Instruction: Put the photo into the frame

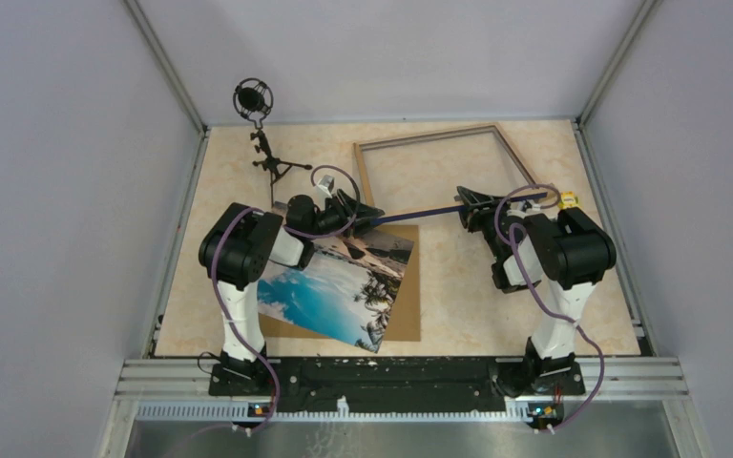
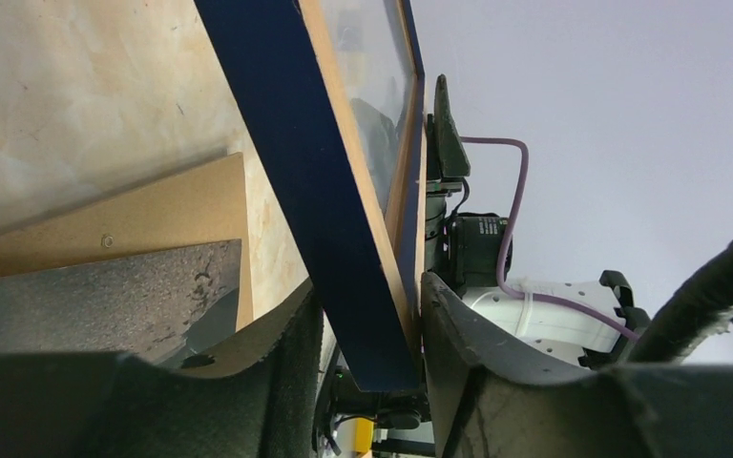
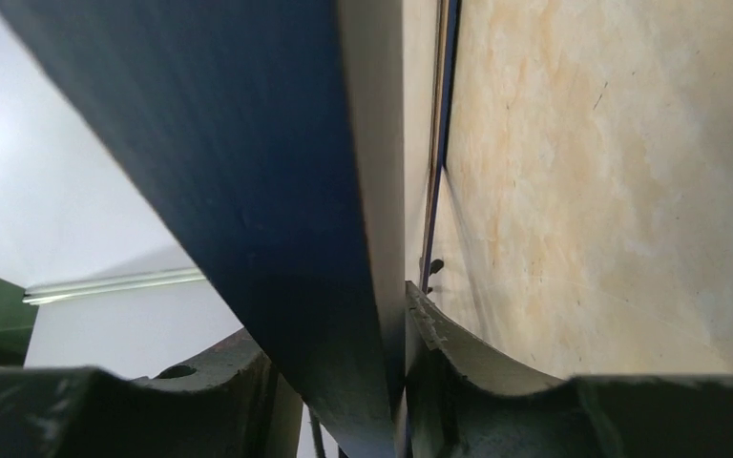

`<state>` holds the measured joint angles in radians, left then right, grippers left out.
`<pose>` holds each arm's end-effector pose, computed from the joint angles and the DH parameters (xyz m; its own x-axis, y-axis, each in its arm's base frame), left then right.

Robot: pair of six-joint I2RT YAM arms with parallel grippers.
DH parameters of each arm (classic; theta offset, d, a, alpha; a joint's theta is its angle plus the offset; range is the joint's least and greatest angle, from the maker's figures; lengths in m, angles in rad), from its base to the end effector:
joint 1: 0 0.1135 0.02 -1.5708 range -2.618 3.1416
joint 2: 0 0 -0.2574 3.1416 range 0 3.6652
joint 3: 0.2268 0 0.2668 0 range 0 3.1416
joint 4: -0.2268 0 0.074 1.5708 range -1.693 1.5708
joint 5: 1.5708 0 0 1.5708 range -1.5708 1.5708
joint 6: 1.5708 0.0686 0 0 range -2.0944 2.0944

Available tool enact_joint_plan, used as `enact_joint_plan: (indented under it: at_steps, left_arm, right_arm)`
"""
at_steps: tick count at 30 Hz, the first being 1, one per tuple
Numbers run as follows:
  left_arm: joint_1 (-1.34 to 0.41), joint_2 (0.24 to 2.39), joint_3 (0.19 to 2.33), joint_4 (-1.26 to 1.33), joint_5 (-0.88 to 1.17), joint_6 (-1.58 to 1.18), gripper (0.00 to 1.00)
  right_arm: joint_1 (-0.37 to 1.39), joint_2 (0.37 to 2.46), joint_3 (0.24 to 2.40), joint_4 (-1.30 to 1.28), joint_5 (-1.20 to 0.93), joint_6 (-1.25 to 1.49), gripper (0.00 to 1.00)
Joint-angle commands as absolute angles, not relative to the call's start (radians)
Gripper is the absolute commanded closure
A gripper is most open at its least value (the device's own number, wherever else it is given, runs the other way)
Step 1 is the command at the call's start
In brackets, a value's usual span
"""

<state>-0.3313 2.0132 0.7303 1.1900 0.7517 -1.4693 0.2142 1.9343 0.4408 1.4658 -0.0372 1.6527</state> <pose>0.3489 -0.1696 0.1024 -0.8849 -0.4642 -0.0379 0.0020 0.0776 -0.9970 0.3257 0.0735 0.0956 -0.2457 0.9658 0.0828 0.0473 -0.0734 0.9962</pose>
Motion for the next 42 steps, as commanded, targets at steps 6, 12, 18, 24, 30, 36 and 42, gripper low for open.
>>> enact_joint_plan:
  at_steps: [6, 12, 18, 24, 30, 36, 42]
  left_arm:
    - [-0.339, 1.963, 0.695, 1.194, 0.753, -1.385, 0.38]
    - [-0.33, 1.819, 0.61, 0.999, 0.676, -1.192, 0.03]
    - [-0.33, 1.59, 0.593, 0.64, 0.558, -0.926, 0.02]
    - [-0.365, 1.331, 0.62, 0.358, 0.43, -0.729, 0.02]
    - [-0.468, 1.318, 0.79, 0.299, 0.242, -0.529, 0.02]
    - [-0.497, 1.653, 1.113, 0.383, 0.213, -0.442, 0.02]
    - [-0.504, 2.008, 1.506, 0.362, 0.095, -0.347, 0.02]
  right_arm:
    - [0.215, 1.904, 0.464, 1.722, -0.087, 1.691, 0.67]
    - [0.187, 1.917, 0.439, 1.722, -0.144, 1.663, 0.74]
    - [0.161, 1.918, 0.409, 1.722, -0.182, 1.639, 0.75]
    - [0.133, 1.931, 0.395, 1.721, -0.258, 1.62, 0.78]
    - [0.091, 1.936, 0.393, 1.72, -0.39, 1.55, 0.82]
    - [0.077, 1.976, 0.418, 1.721, -0.484, 1.511, 0.82]
    - [0.04, 2.031, 0.427, 1.72, -0.543, 1.483, 0.75]
